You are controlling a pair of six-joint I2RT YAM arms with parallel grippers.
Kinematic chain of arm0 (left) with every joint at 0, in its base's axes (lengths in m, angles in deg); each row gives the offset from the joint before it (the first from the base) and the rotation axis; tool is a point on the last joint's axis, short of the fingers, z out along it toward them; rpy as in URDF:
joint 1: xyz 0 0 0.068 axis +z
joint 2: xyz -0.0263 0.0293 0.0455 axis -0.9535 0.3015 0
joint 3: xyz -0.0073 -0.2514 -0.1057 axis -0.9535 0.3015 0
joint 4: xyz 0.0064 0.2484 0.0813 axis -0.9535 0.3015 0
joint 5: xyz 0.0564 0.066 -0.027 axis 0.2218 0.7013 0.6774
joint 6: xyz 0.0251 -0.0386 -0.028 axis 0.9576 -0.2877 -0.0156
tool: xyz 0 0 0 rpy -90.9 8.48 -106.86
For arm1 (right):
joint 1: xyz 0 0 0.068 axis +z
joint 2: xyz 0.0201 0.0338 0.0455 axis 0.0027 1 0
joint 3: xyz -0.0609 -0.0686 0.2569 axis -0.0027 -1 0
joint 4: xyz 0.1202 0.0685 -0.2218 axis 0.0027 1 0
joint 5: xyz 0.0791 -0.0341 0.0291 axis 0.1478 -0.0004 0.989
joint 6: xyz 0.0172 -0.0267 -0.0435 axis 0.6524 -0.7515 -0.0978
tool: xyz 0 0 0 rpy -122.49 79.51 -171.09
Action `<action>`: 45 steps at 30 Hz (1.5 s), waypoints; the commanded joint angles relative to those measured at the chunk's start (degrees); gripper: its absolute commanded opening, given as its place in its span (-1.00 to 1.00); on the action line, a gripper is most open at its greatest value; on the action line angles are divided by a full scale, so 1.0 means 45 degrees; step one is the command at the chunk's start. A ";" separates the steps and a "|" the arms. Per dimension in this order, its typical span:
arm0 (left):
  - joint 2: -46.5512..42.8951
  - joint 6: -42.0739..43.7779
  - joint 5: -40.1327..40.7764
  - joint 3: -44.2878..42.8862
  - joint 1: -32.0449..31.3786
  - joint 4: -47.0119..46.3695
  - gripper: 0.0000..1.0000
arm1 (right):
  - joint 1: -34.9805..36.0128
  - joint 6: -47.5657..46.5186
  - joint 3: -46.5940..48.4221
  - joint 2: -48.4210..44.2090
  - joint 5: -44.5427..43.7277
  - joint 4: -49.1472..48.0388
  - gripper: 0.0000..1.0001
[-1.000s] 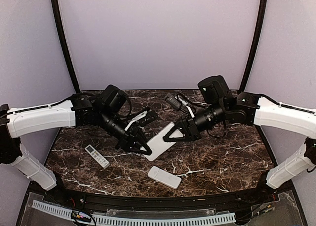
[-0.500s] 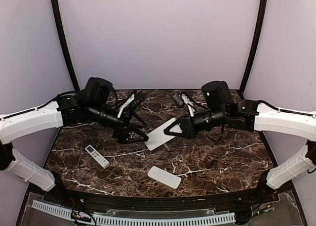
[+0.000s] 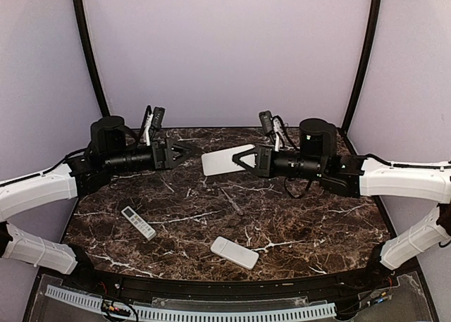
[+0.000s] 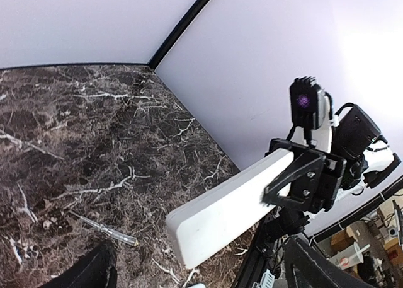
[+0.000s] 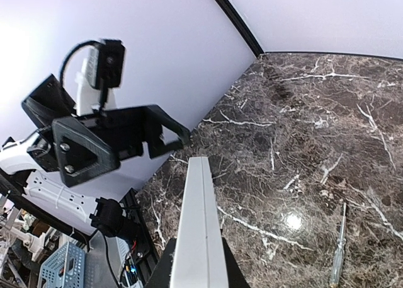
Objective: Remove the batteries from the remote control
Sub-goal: Pass from the left arm to the right, then remove the battery cover from the remote control.
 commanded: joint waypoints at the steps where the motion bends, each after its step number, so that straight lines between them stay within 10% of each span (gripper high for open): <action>1: 0.0130 -0.1800 -0.0628 0.0746 0.0036 -0.1788 0.80 | -0.0126 0.0612 -0.0029 -0.0090 0.0327 -0.2041 -1.00; 45: -0.0429 -0.0559 -0.0642 0.0576 -0.0824 -0.0999 0.10 | -0.0714 0.1966 0.1155 0.0882 0.4144 -0.2627 -1.00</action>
